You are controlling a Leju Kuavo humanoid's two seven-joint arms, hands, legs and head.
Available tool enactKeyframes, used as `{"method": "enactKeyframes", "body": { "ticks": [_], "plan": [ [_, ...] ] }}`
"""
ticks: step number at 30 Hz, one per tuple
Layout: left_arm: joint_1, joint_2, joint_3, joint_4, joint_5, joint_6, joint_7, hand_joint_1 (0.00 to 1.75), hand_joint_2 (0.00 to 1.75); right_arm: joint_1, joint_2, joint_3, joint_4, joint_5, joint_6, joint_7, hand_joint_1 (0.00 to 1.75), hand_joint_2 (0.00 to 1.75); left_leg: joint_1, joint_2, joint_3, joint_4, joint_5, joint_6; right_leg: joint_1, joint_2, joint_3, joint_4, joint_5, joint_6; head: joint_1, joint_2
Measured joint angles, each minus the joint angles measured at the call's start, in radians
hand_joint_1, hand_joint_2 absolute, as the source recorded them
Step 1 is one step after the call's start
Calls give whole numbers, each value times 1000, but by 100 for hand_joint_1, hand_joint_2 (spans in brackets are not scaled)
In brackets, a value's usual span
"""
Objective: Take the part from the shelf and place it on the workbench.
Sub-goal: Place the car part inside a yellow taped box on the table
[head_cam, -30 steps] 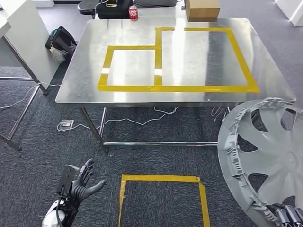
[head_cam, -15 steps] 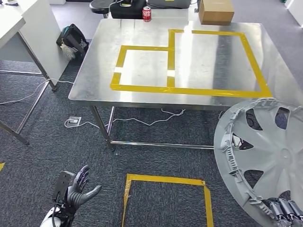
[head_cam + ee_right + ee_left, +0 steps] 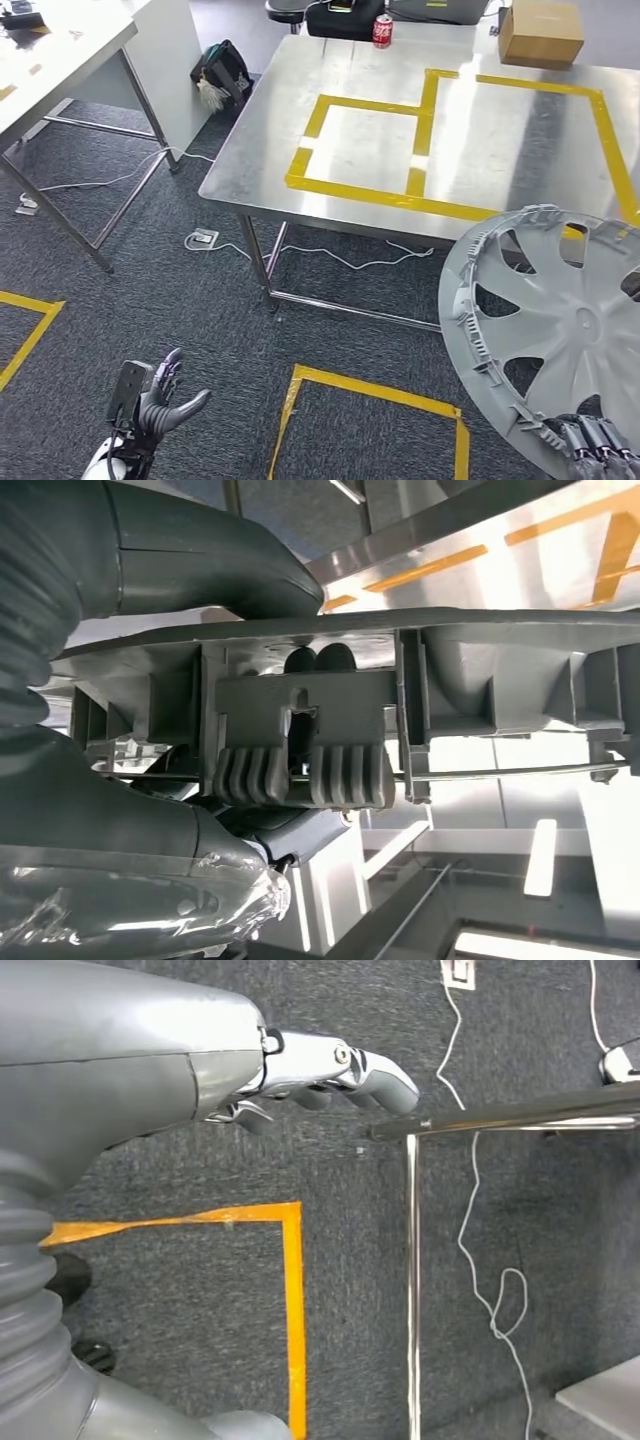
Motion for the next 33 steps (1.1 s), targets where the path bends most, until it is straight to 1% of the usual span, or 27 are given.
{"method": "enactKeyframes", "body": {
  "ticks": [2,3,4,5,6,7,8,9,10,11,12,13,15,16,17,19,20,21,22,23,25,26,28,30,31,32,33],
  "plan": [
    [-1,2,0,0,0,0,0,0,175,-1,-1,1,1,0,0,0,175,175,-2,42,-20,36,-22,-10,-1,-24,5,-6,2,-13,-5,0],
    [-2,3,-1,0,0,0,0,0,175,-2,-1,1,1,0,0,0,175,175,-3,72,-45,84,-47,-14,-1,-37,8,-7,0,-17,-8,0],
    [-4,2,-1,0,0,0,0,0,175,-2,-1,1,2,0,0,0,175,175,-4,92,-78,146,-77,-17,0,-49,9,-8,-2,-21,-11,0],
    [-5,2,-1,0,0,0,0,0,175,-2,-1,2,2,0,-1,0,175,175,-3,100,-114,212,-101,-18,1,-63,11,-8,-4,-23,-11,0],
    [-4,3,-1,0,0,0,0,0,175,-2,-1,2,3,0,-1,0,175,175,-3,103,-142,259,-112,-19,2,-76,12,-8,-7,-25,-11,0],
    [-3,3,-1,0,0,0,0,0,175,-2,-1,2,4,0,0,0,175,175,-3,104,-152,272,-103,-18,3,-89,15,-8,-10,-25,-11,0],
    [-2,3,-1,0,0,0,0,0,175,-2,-1,2,4,0,-1,0,175,175,-4,106,-143,247,-77,-15,4,-102,19,-8,-13,-25,-12,0],
    [-1,4,-1,0,0,0,0,0,175,-2,-1,2,5,0,-1,0,175,175,-5,117,-115,189,-40,-11,5,-114,25,-8,-18,-23,-11,0],
    [-2,4,-1,0,0,0,0,0,175,-2,-1,2,5,0,-1,0,175,175,-9,141,-80,120,-9,-5,7,-126,30,-8,-23,-20,-11,0],
    [-4,4,-1,0,0,0,0,0,175,-2,-1,3,5,0,-1,0,175,175,-13,163,-50,63,11,1,10,-136,33,-7,-30,-15,-11,0],
    [-5,4,-1,0,0,0,0,0,175,-2,-1,3,5,0,-1,0,175,175,-17,179,-30,25,17,5,14,-146,36,-8,-37,-10,-10,0],
    [-6,4,-1,0,0,0,0,0,175,-3,-2,3,5,0,-1,0,175,175,-19,182,-23,8,14,10,16,-156,43,-6,-39,-3,-11,0],
    [-4,4,-1,0,0,0,-1,0,175,-5,-3,4,6,0,-1,1,175,175,-15,156,-19,0,7,20,16,-165,58,-4,-41,12,-10,0],
    [-2,4,-1,-1,0,0,-1,0,175,-6,-5,5,7,0,-2,1,175,175,-12,143,-15,-3,6,25,14,-151,61,5,-46,18,-9,0],
    [-2,5,-1,-1,1,0,-1,0,175,-7,-7,6,8,0,-3,1,175,175,-9,134,-9,-4,5,30,11,-128,51,28,-62,23,-7,0],
    [-4,6,0,-2,4,0,-2,0,175,-10,-10,8,8,0,-7,2,175,175,-7,116,-1,-4,-1,38,7,-77,-6,132,-112,27,-2,0],
    [-4,6,0,-2,6,0,-2,0,175,-11,-11,9,10,0,-9,1,175,175,-7,108,2,-4,-6,40,7,-65,-48,198,-136,28,-1,0],
    [-3,6,0,-2,8,-1,-2,0,175,-13,-12,11,12,0,-11,0,175,175,-7,99,7,-4,-14,43,8,-59,-87,250,-146,28,1,0],
    [-1,6,-1,-2,10,-2,-3,0,175,-14,-13,12,14,0,-12,-2,175,175,-8,91,15,-4,-22,44,8,-57,-112,271,-138,29,1,0],
    [1,6,-1,-2,12,-5,-6,0,175,-15,-15,13,17,0,-12,-4,175,175,-8,84,26,-4,-31,43,7,-57,-120,255,-112,30,2,0],
    [2,7,-3,-2,13,-11,-11,0,175,-18,-19,16,23,0,-14,-5,175,175,-7,75,53,-4,-49,34,1,-55,-91,140,-26,33,2,0],
    [2,9,-5,-2,15,-15,-13,0,175,-23,-21,17,25,-1,-16,-2,175,175,-7,72,65,-2,-59,28,-1,-53,-71,82,-3,32,2,0],
    [3,15,-7,-5,30,-25,21,0,175,-39,-30,24,33,-47,-34,28,175,175,-8,70,79,-2,-76,15,2,-49,-45,28,4,18,1,0],
    [9,22,-2,-17,53,-40,104,0,175,-65,-45,44,45,-160,-69,82,175,175,-4,70,86,7,-82,4,8,-47,-31,26,-10,-3,0,0],
    [14,24,3,-25,61,-46,145,0,175,-77,-51,55,53,-220,-83,101,175,175,-2,74,82,27,-75,0,9,-46,-21,24,-13,-10,0,0],
    [18,26,9,-30,64,-50,174,0,175,-87,-55,62,61,-268,-91,107,175,175,-1,81,63,67,-59,-6,8,-47,-9,21,-20,-17,-1,0],
    [22,28,18,-32,64,-52,194,0,175,-92,-56,65,68,-306,-94,98,175,175,-1,89,27,122,-45,-11,7,-48,9,17,-28,-23,-3,0]
  ]
}}
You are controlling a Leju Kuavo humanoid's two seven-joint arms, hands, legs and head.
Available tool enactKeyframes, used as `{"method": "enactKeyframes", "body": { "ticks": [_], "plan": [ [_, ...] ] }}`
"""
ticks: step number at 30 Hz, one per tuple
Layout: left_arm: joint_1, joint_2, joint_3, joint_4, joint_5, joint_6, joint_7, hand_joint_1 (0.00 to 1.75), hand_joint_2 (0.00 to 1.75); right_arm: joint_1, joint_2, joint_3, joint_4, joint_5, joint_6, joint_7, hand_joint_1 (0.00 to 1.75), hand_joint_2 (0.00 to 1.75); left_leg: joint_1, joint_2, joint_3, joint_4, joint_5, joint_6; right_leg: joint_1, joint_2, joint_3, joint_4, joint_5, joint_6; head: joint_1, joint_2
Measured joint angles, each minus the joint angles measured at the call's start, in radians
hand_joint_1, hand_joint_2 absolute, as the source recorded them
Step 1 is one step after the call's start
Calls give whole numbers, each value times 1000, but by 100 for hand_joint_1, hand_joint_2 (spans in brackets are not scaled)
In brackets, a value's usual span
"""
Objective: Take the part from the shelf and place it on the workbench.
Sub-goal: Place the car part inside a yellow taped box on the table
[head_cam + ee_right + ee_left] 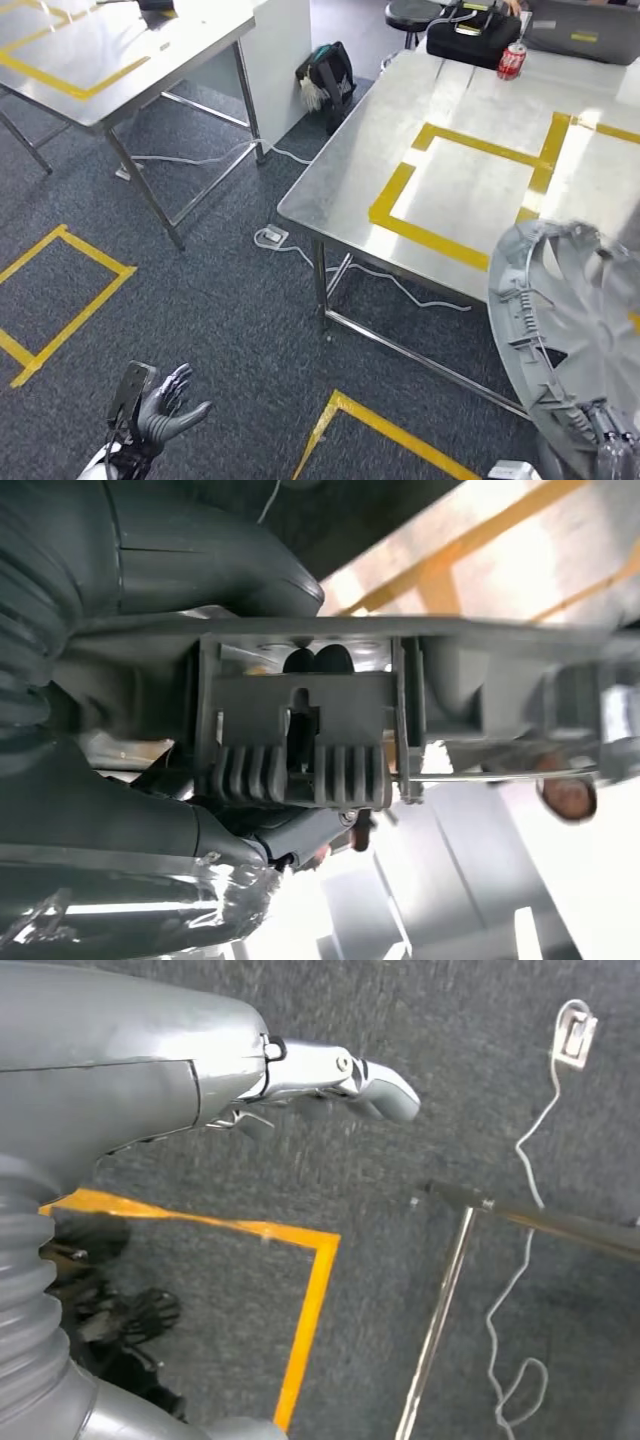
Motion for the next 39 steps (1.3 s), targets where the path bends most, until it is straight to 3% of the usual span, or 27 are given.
{"method": "enactKeyframes", "body": {
  "ticks": [1,2,3,5,6,7,10,11,13,14,15,16,17,18,20,21,22,23,24,25,26,27,28,32,39],
  "plan": [
    [4,3,12,3,-3,-1,13,0,175,-1,2,1,9,-34,0,-23,175,175,-1,8,-47,64,8,-5,0,-2,15,-6,-10,-4,-2,0],
    [11,5,28,11,-10,2,23,0,175,0,7,1,18,-64,-1,-54,175,175,-1,12,-99,121,-6,-8,0,-3,33,-13,-22,-6,-3,0],
    [19,7,45,24,-21,5,30,0,175,3,13,-1,26,-90,-1,-88,175,175,-1,13,-146,159,-39,-9,0,-2,54,-20,-35,-8,-4,0],
    [31,10,78,63,-52,15,33,0,175,9,28,-8,38,-125,-1,-146,175,175,-2,13,-209,171,-113,-6,0,0,102,-36,-63,-9,-6,0],
    [34,11,94,88,-71,18,30,0,175,12,36,-14,42,-133,-1,-167,175,175,-4,14,-222,142,-124,-1,1,1,131,-46,-80,-9,-6,0],
    [37,13,109,113,-89,20,24,0,175,14,45,-20,45,-137,-1,-182,175,175,-7,14,-228,98,-102,5,1,0,162,-58,-97,-8,-7,0],
    [38,24,151,200,-132,8,-22,0,175,22,71,-41,51,-139,-2,-217,175,175,-21,24,-218,-75,139,26,6,-2,252,-103,-147,1,-9,0],
    [36,29,162,228,-144,2,-41,0,175,24,80,-48,51,-138,-2,-226,175,175,-24,26,-212,-106,199,30,8,0,279,-119,-157,6,-9,0],
    [25,35,179,278,-167,-2,-69,0,175,26,99,-63,50,-132,-3,-237,175,175,-22,23,-192,-113,209,35,11,1,298,-111,-141,18,-9,0],
    [19,35,185,296,-177,4,-74,0,175,27,108,-70,50,-128,-3,-241,175,175,-20,21,-180,-116,201,40,11,0,280,-66,-118,23,-8,0],
    [14,33,190,310,-186,12,-74,0,175,28,116,-78,50,-124,-3,-245,175,175,-18,20,-167,-119,189,45,11,0,239,1,-97,27,-6,0],
    [12,30,195,320,-195,22,-67,0,175,30,123,-85,50,-118,-3,-248,175,175,-17,19,-153,-121,176,50,11,-1,187,78,-96,27,-5,0],
    [12,26,201,326,-202,31,-59,0,175,31,129,-92,50,-113,-4,-252,175,175,-17,18,-140,-122,160,53,12,-1,131,144,-117,26,-3,0],
    [13,21,206,329,-208,37,-52,0,175,33,135,-100,50,-109,-4,-255,175,175,-17,16,-126,-122,145,55,12,-1,81,186,-165,25,-3,0],
    [16,11,214,332,-215,41,-43,0,175,36,145,-113,50,-104,-4,-259,175,175,-18,9,-91,-122,114,57,12,-1,6,206,-273,27,-2,0],
    [17,8,216,332,-217,42,-41,0,175,38,149,-117,50,-104,-4,-260,175,175,-18,5,-72,-122,100,57,12,-1,-17,190,-297,29,-2,0],
    [18,5,218,332,-221,42,-36,0,175,40,153,-121,50,-103,-4,-262,175,175,-17,2,-52,-122,86,55,11,-1,-31,156,-279,32,-2,0],
    [18,2,220,333,-228,41,-28,0,175,42,156,-124,50,-102,-4,-265,175,175,-17,-1,-32,-122,72,53,10,-1,-37,111,-218,35,-2,0],
    [18,-1,224,333,-238,40,-20,0,175,44,159,-127,50,-100,-4,-269,175,175,-18,-4,-14,-120,58,50,8,-1,-37,65,-134,38,-1,0],
    [19,-3,229,333,-249,38,-10,0,175,45,163,-130,50,-94,-4,-272,175,175,-20,-6,-1,-118,46,46,7,-3,-35,29,-61,34,0,0],
    [21,-5,234,333,-260,37,-4,0,175,47,166,-134,50,-87,-4,-274,175,175,-21,-7,7,-117,36,41,7,-4,-32,10,-8,27,0,0],
    [23,-6,239,333,-269,36,0,0,175,49,171,-138,49,-80,-4,-274,175,175,-23,-8,12,-114,33,35,8,-4,-29,1,17,17,1,0],
    [25,-7,243,333,-276,34,4,0,175,52,176,-142,47,-74,-4,-274,175,175,-24,-7,15,-116,29,36,8,-4,-24,-1,23,11,0,0],
    [31,-5,255,333,-298,-2,-6,0,175,62,194,-157,43,-70,-3,-275,175,175,-26,-5,19,-129,32,82,7,2,-14,-10,39,16,-4,0],
    [30,0,288,338,-326,-12,-19,0,175,68,213,-175,37,-125,4,-295,175,175,-29,-4,22,-137,23,83,4,3,-13,-13,33,11,-4,0]
  ]
}}
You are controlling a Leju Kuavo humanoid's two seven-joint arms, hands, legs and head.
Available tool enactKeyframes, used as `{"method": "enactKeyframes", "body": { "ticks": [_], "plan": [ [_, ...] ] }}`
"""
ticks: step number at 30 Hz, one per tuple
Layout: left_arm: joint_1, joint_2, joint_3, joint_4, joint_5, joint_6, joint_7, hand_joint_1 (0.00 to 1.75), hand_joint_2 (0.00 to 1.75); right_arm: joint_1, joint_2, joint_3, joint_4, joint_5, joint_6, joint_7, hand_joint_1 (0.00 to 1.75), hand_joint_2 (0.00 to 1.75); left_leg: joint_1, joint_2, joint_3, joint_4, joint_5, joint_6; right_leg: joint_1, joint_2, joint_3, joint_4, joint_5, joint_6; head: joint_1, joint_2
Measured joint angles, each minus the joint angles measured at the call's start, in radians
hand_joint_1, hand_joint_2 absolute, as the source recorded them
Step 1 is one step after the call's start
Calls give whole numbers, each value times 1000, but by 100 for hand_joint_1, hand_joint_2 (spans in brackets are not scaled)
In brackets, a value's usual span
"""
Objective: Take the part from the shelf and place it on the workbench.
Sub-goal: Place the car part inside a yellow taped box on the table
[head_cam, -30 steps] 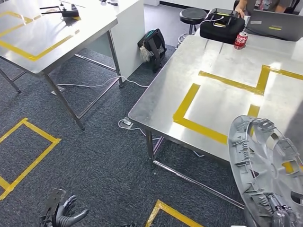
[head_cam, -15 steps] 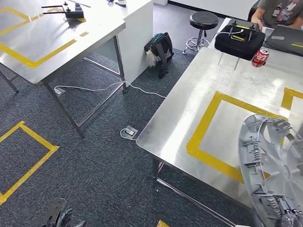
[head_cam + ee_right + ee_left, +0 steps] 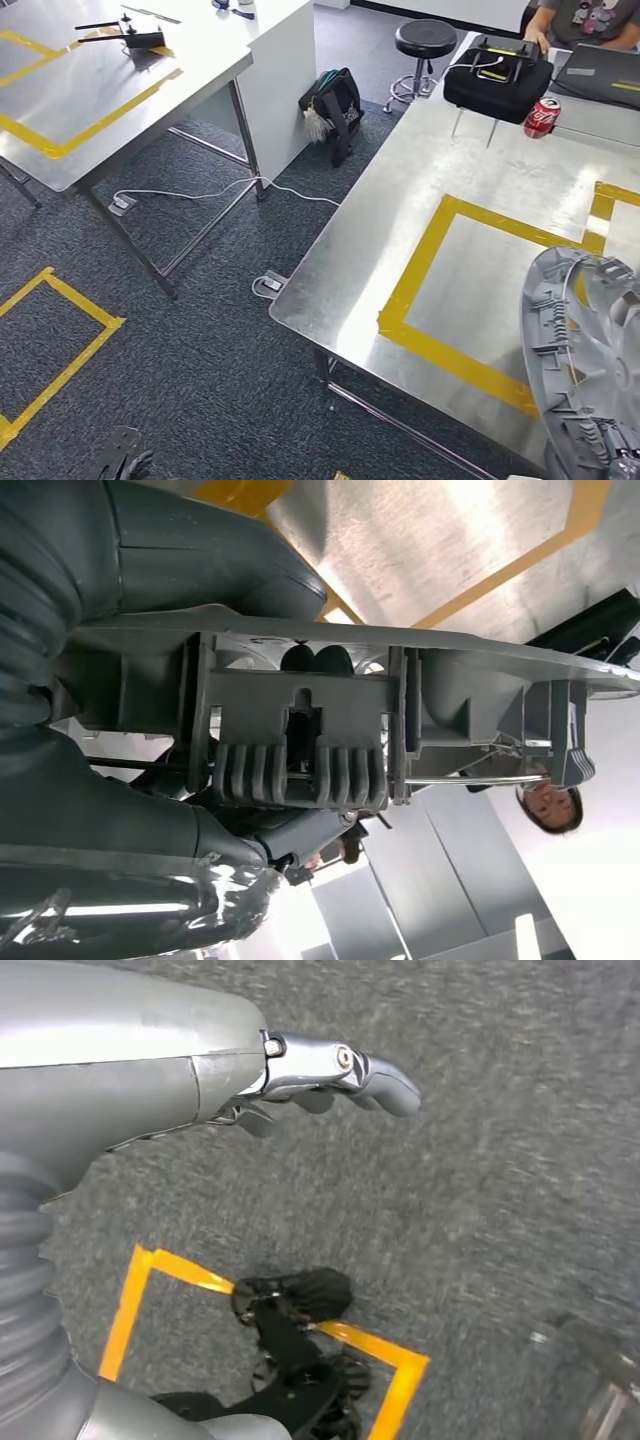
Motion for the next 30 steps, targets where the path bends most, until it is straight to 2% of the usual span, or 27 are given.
{"method": "enactKeyframes", "body": {
  "ticks": [3,5,7,9,10,11,12,13,14,15,16,18,20,21,22,24,25,26,27,28,29,30],
  "plan": [
    [10,-19,14,-12,-13,-1,15,0,175,5,6,-11,-5,-17,3,-13,175,175,-1,0,1,-6,-2,-2,1,0,2,-5,0,4,0,0],
    [14,-29,21,-20,-14,-2,20,0,175,10,9,-15,-10,-21,4,-18,175,175,6,3,10,-27,10,-14,3,-1,-3,4,-8,9,2,0],
    [17,-37,28,-27,-17,-6,22,0,175,12,10,-17,-14,-24,5,-25,175,175,13,9,20,-43,20,-26,4,-2,-39,80,-52,17,6,0],
    [19,-42,33,-30,-21,-14,24,0,175,11,11,-19,-14,-27,8,-31,175,175,14,17,21,-43,19,-26,2,-3,-100,206,-109,26,7,0],
    [22,-44,36,-31,-25,-18,24,0,175,11,13,-22,-14,-29,9,-34,175,175,14,23,23,-43,17,-27,0,-3,-121,248,-120,30,7,0],
    [24,-47,40,-34,-27,-22,24,0,175,11,14,-25,-14,-31,12,-36,175,175,15,28,26,-42,14,-30,-2,-5,-126,253,-109,35,7,0],
    [26,-51,43,-38,-30,-26,24,0,175,12,16,-28,-14,-33,14,-38,175,175,17,34,30,-40,10,-33,-4,-8,-111,218,-79,40,7,0],
    [27,-54,45,-42,-32,-30,24,0,175,12,19,-31,-15,-35,15,-39,175,175,20,39,34,-37,5,-38,-8,-18,-79,153,-40,45,7,0],
    [28,-56,48,-46,-32,-32,24,0,175,10,21,-34,-14,-36,17,-41,175,175,21,44,38,-32,-2,-45,-8,-30,-47,87,-14,49,8,0],
    [29,-58,51,-49,-33,-33,24,0,175,9,22,-36,-15,-37,17,-42,175,175,20,48,40,-25,-9,-51,-8,-38,-19,35,3,47,8,0],
    [30,-58,52,-52,-33,-34,24,0,175,8,24,-38,-15,-38,17,-42,175,175,18,52,40,-20,-15,-56,-7,-42,-4,6,8,39,7,0],
    [31,-61,55,-58,-34,-34,24,0,175,9,27,-41,-16,-39,18,-43,175,175,16,61,41,-13,-20,-63,-5,-30,-1,2,3,14,4,0],
    [33,-64,56,-64,-35,-36,24,0,175,11,31,-41,-17,-40,19,-43,175,175,18,64,39,-3,-31,-71,-6,-18,-3,4,3,-1,1,0],
    [33,-65,56,-68,-37,-37,24,0,175,11,34,-42,-17,-40,20,-43,175,175,19,60,27,22,-48,-75,-7,-12,-3,4,4,-7,0,0],
    [35,-66,57,-72,-39,-39,25,0,175,11,36,-43,-18,-41,21,-44,175,175,20,55,5,68,-74,-80,-8,-7,-3,3,4,-11,-2,0],
    [40,-68,60,-80,-42,-45,27,0,175,11,41,-47,-18,-43,25,-49,175,175,22,48,-67,204,-132,-84,-8,7,-4,3,3,-16,-4,0],
    [45,-69,61,-85,-44,-48,30,0,175,11,44,-50,-18,-46,29,-53,175,175,23,47,-100,259,-146,-84,-8,16,-4,3,3,-17,-4,0],
    [51,-71,63,-91,-47,-53,33,0,175,11,47,-54,-18,-48,33,-59,175,175,23,45,-118,283,-140,-83,-8,26,-3,3,2,-17,-4,0],
    [56,-73,67,-97,-49,-56,36,0,175,11,50,-58,-18,-51,37,-65,175,175,23,42,-119,269,-114,-80,-8,37,-2,3,2,-18,-4,0],
    [59,-75,71,-103,-52,-60,38,0,175,11,54,-61,-18,-54,41,-71,175,175,23,35,-103,221,-74,-75,-8,47,0,3,1,-18,-4,0],
    [62,-76,75,-109,-54,-62,39,0,175,11,58,-64,-19,-56,43,-76,175,175,23,18,-79,158,-33,-70,-9,58,1,3,1,-17,-4,0],
    [64,-77,79,-115,-55,-64,39,0,175,10,61,-66,-19,-58,46,-80,175,175,24,-4,-54,94,-4,-64,-8,68,0,4,0,-14,-4,0]
  ]
}}
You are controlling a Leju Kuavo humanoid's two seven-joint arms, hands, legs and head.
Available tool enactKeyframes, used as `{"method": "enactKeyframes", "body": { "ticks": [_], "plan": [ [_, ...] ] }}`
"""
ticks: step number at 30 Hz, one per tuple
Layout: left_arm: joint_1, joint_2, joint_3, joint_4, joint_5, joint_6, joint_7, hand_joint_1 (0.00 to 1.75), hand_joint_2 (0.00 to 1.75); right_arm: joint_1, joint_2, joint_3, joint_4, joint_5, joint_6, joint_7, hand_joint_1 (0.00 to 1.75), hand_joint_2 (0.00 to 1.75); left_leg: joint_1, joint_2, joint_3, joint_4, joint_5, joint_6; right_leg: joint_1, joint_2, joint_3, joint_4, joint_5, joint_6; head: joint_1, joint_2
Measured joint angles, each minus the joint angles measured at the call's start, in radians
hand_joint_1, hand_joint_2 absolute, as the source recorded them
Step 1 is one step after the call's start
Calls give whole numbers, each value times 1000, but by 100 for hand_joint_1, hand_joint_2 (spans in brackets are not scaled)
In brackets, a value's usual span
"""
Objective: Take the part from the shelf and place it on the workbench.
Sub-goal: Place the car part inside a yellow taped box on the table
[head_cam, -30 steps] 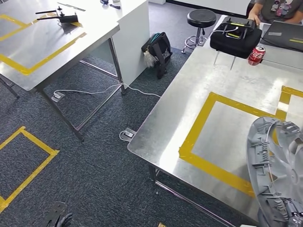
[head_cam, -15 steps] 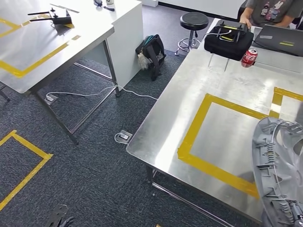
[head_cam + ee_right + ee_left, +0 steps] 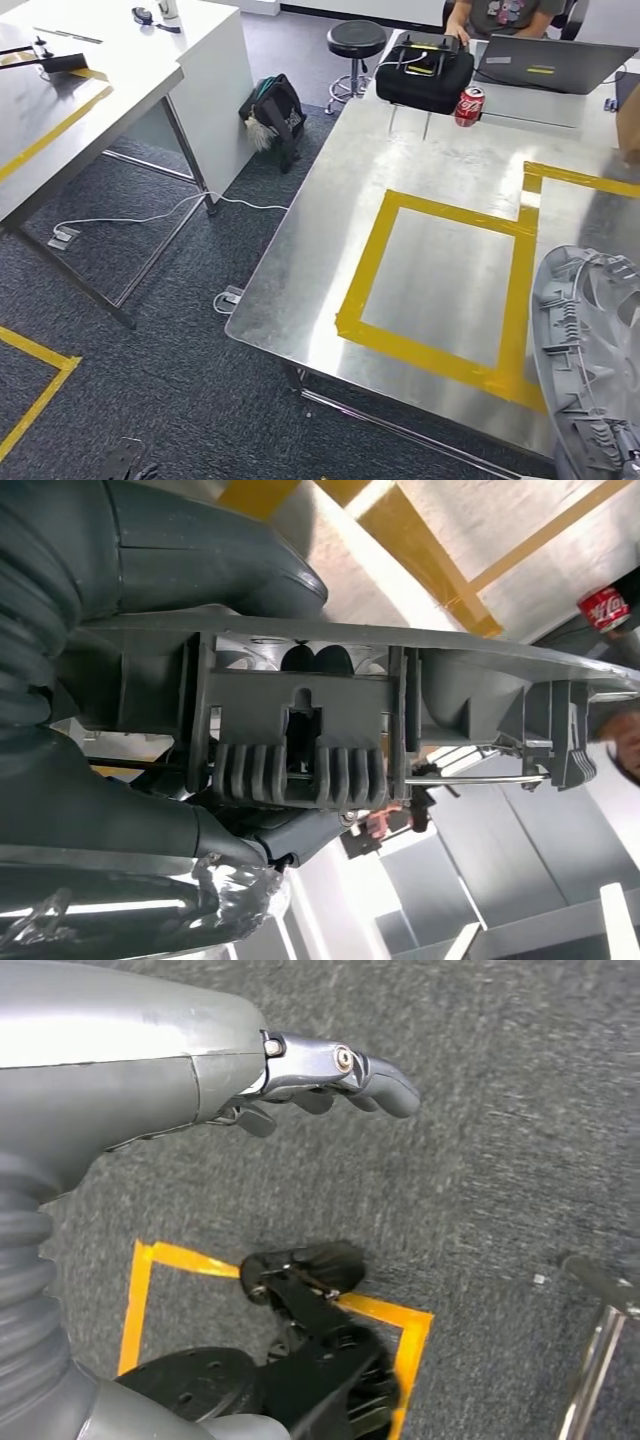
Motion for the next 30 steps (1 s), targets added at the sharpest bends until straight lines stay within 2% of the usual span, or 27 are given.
{"method": "enactKeyframes", "body": {
  "ticks": [1,2,4,5,6,7,8,9,10,11,12,13,15,16,17,19,22,25,26,27,29,30],
  "plan": [
    [1,-1,3,-4,-1,-2,1,0,175,0,2,-2,-1,-1,1,-3,175,175,1,-18,19,-47,15,2,0,10,-3,0,0,4,0,0],
    [2,-2,6,-8,-3,-3,2,0,175,0,5,-3,-1,-2,2,-5,175,175,1,-30,29,-74,17,3,-1,20,-7,0,0,10,1,0],
    [2,-5,10,-15,-6,-6,3,0,175,1,9,-7,-2,-4,4,-9,175,175,0,-19,36,-91,13,3,-4,37,-16,-7,4,25,1,0],
    [2,-8,12,-19,-7,-6,4,0,175,3,12,-9,-2,-6,6,-10,175,175,1,-10,39,-96,15,6,-5,30,-19,-6,2,31,1,0],
    [3,-10,14,-22,-8,-8,4,0,175,2,13,-11,-2,-8,9,-13,175,175,3,0,42,-102,17,11,-3,11,-28,10,-11,36,3,0],
    [4,-13,17,-25,-10,-10,4,0,175,0,14,-14,-2,-12,13,-17,175,175,4,11,45,-106,18,16,-1,-14,-44,46,-35,38,5,0],
    [6,-14,21,-28,-13,-13,4,0,175,-3,15,-18,-2,-17,19,-22,175,175,2,23,47,-107,17,20,0,-42,-71,103,-67,40,7,0],
    [9,-15,25,-30,-17,-17,5,0,175,-6,16,-22,-2,-25,28,-27,175,175,0,35,48,-107,15,24,1,-58,-103,172,-102,43,8,0],
    [12,-17,30,-32,-22,-20,6,0,175,-8,18,-28,-2,-37,38,-32,175,175,-2,47,50,-107,13,26,1,-65,-132,230,-125,45,8,0],
    [14,-19,36,-34,-27,-24,7,0,175,-9,20,-34,-2,-55,53,-35,175,175,-4,56,52,-106,11,26,1,-69,-147,262,-131,46,7,0],
    [16,-21,41,-36,-33,-27,8,0,175,-9,21,-43,-2,-77,73,-37,175,175,-5,63,55,-106,8,26,1,-70,-141,254,-116,46,8,0],
    [16,-25,47,-39,-42,-29,10,0,175,-8,23,-54,-2,-104,103,-37,175,175,-6,67,60,-106,6,25,2,-72,-115,207,-85,45,8,0],
    [15,-34,62,-47,-67,-34,16,0,175,-11,30,-93,-2,-150,197,-43,175,175,-9,74,70,-104,-1,19,4,-81,-36,67,-23,39,8,0],
    [15,-38,73,-52,-80,-38,17,0,175,-15,38,-122,-4,-165,254,-50,175,175,-11,76,73,-102,-4,16,5,-85,-9,16,-6,34,7,0],
    [15,-43,84,-57,-93,-41,18,0,175,-20,49,-156,-8,-175,308,-60,175,175,-13,77,74,-99,-8,16,6,-88,7,-11,0,32,6,0],
    [15,-50,108,-63,-112,-49,16,0,175,-36,77,-232,-19,-196,398,-91,175,175,-15,77,73,-96,-8,25,7,-88,12,-18,2,31,5,0],
    [15,-60,137,-70,-128,-61,7,0,175,-71,129,-344,-34,-215,491,-138,175,175,-19,76,73,-102,-3,36,2,-89,16,-28,9,39,4,0],
    [13,-71,156,-77,-138,-64,0,0,175,-94,173,-427,-45,-199,537,-162,175,175,-12,76,103,-168,26,45,4,-87,17,-37,9,45,6,0],
    [11,-75,161,-79,-141,-64,-2,0,175,-100,186,-450,-47,-194,548,-168,175,175,-7,76,116,-191,37,45,5,-85,3,-9,-7,47,8,0],
    [10,-78,166,-80,-142,-64,-2,0,175,-105,198,-471,-47,-192,557,-173,175,175,-4,76,122,-202,42,40,3,-82,-23,41,-32,49,10,0],
    [9,-84,174,-80,-145,-65,-2,0,175,-113,218,-503,-46,-187,568,-181,175,175,1,76,125,-205,41,35,-4,-80,-88,166,-84,60,11,0],
    [9,-87,176,-80,-148,-66,-2,0,175,-118,226,-516,-46,-180,576,-188,175,175,3,76,126,-204,38,29,-9,-81,-109,203,-90,67,11,0]
  ]
}}
